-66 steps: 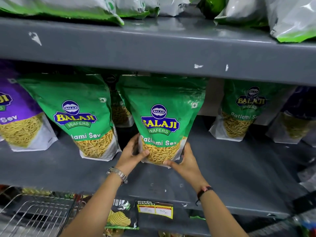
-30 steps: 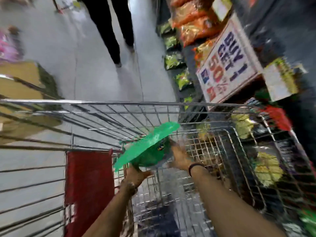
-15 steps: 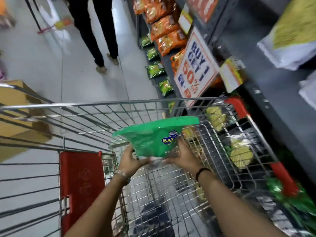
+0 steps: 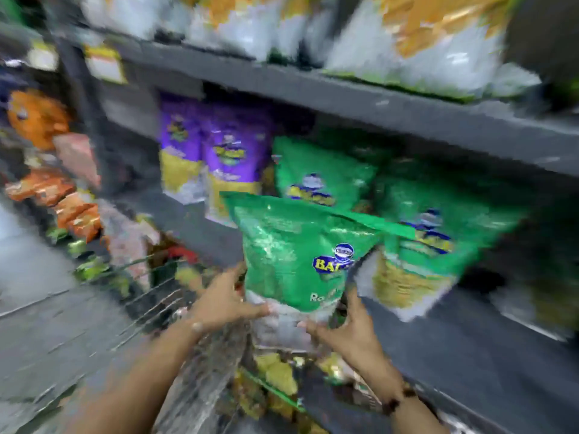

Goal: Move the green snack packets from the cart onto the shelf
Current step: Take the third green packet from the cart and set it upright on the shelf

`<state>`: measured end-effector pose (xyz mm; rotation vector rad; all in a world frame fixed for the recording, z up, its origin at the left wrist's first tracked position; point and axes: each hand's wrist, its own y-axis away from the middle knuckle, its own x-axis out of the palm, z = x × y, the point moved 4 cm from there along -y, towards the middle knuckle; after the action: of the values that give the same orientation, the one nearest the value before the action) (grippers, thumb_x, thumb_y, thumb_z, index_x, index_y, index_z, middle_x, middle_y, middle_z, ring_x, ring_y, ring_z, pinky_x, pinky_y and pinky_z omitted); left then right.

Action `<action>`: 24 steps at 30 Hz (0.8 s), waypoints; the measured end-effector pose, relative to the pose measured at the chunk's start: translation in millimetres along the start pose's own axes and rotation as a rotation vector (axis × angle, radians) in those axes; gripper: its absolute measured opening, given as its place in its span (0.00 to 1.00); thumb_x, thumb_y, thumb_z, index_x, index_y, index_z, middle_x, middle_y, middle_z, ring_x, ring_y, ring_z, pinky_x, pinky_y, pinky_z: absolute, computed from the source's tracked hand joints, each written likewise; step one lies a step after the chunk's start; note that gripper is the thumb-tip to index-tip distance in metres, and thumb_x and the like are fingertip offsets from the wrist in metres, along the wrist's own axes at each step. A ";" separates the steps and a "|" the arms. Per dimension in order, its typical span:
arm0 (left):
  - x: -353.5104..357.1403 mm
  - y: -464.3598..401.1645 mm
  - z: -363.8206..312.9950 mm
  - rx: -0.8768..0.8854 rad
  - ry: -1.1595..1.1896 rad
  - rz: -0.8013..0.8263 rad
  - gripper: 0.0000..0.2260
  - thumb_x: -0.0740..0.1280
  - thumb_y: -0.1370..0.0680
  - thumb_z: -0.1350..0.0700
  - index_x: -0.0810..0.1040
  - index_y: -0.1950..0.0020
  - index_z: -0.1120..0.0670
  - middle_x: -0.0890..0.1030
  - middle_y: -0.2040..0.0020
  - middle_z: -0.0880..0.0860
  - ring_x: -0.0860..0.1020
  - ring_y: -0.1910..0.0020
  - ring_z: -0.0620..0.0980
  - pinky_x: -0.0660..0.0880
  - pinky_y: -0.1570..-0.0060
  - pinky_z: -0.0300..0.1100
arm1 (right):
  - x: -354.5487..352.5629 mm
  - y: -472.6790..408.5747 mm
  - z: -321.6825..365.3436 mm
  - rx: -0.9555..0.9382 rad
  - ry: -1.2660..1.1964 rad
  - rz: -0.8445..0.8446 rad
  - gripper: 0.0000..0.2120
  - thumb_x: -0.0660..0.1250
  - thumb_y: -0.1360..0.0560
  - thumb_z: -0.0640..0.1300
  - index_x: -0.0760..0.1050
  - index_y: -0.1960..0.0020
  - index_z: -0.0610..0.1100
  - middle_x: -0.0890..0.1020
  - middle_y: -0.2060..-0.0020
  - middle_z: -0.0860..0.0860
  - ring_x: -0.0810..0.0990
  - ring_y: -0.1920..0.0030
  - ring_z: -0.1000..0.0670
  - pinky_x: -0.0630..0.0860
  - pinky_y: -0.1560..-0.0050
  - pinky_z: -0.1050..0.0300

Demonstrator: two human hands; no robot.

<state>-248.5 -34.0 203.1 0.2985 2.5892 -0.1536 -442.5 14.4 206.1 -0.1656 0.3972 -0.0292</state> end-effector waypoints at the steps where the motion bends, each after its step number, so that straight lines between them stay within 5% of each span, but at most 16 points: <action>1: 21.8 -6.5 -21.8 0.065 -0.011 0.029 0.40 0.72 0.48 0.32 0.72 0.43 0.51 0.79 0.47 0.47 0.77 0.46 0.45 0.75 0.47 0.37 | -28.0 11.1 -6.2 0.023 0.016 -0.057 0.28 0.79 0.43 0.44 0.65 0.53 0.58 0.74 0.57 0.66 0.73 0.61 0.77 0.69 0.61 0.81; 4: 96.9 -27.6 -77.5 0.182 -0.025 0.176 0.46 0.71 0.50 0.29 0.71 0.41 0.56 0.80 0.44 0.57 0.77 0.43 0.53 0.75 0.43 0.48 | -110.2 51.0 -22.7 0.101 0.087 -0.257 0.29 0.79 0.47 0.52 0.68 0.52 0.58 0.81 0.57 0.58 0.79 0.60 0.62 0.77 0.56 0.66; 8: 190.0 -37.1 -150.4 0.222 0.118 0.372 0.35 0.75 0.52 0.35 0.68 0.51 0.42 0.77 0.50 0.42 0.76 0.48 0.43 0.73 0.50 0.33 | -198.3 92.3 -55.6 0.160 0.070 -0.446 0.28 0.79 0.43 0.36 0.70 0.49 0.50 0.81 0.55 0.57 0.78 0.58 0.68 0.72 0.59 0.76; 12: 263.4 -59.3 -179.7 0.251 0.209 0.429 0.34 0.77 0.48 0.48 0.66 0.47 0.48 0.75 0.45 0.51 0.73 0.40 0.53 0.69 0.46 0.37 | -257.4 100.5 -84.4 0.168 0.082 -0.549 0.31 0.78 0.40 0.35 0.68 0.43 0.46 0.79 0.52 0.57 0.77 0.56 0.71 0.72 0.57 0.77; 16: 310.3 -74.4 -183.8 0.188 0.230 0.477 0.31 0.74 0.35 0.62 0.63 0.36 0.57 0.70 0.42 0.51 0.67 0.37 0.47 0.67 0.52 0.29 | -282.5 88.4 -119.3 0.206 0.036 -0.526 0.31 0.75 0.37 0.33 0.64 0.41 0.47 0.78 0.48 0.53 0.75 0.57 0.74 0.71 0.56 0.79; 19: 330.9 -81.8 -173.0 0.123 0.257 0.490 0.36 0.72 0.32 0.62 0.56 0.30 0.58 0.65 0.30 0.56 0.64 0.32 0.49 0.61 0.41 0.30 | -291.7 82.7 -142.9 0.239 -0.068 -0.485 0.40 0.78 0.42 0.47 0.62 0.35 0.48 0.74 0.38 0.51 0.76 0.46 0.66 0.73 0.45 0.69; 21: 331.7 -81.3 -171.3 0.129 0.287 0.445 0.37 0.72 0.32 0.61 0.55 0.30 0.57 0.65 0.30 0.56 0.64 0.32 0.49 0.60 0.38 0.33 | -296.1 83.6 -145.9 0.267 -0.098 -0.443 0.47 0.76 0.45 0.56 0.58 0.32 0.51 0.72 0.35 0.53 0.72 0.37 0.56 0.70 0.36 0.56; 24: 329.6 -74.1 -157.4 0.150 0.279 0.256 0.36 0.75 0.35 0.56 0.60 0.33 0.57 0.68 0.33 0.57 0.66 0.33 0.55 0.64 0.32 0.49 | -300.7 85.8 -155.0 0.270 -0.204 -0.447 0.43 0.67 0.41 0.69 0.58 0.32 0.54 0.67 0.31 0.56 0.65 0.32 0.56 0.62 0.30 0.52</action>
<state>-619.7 -19.8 172.1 0.7501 2.7860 -0.2283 -780.1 93.2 166.0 0.0130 0.1432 -0.5001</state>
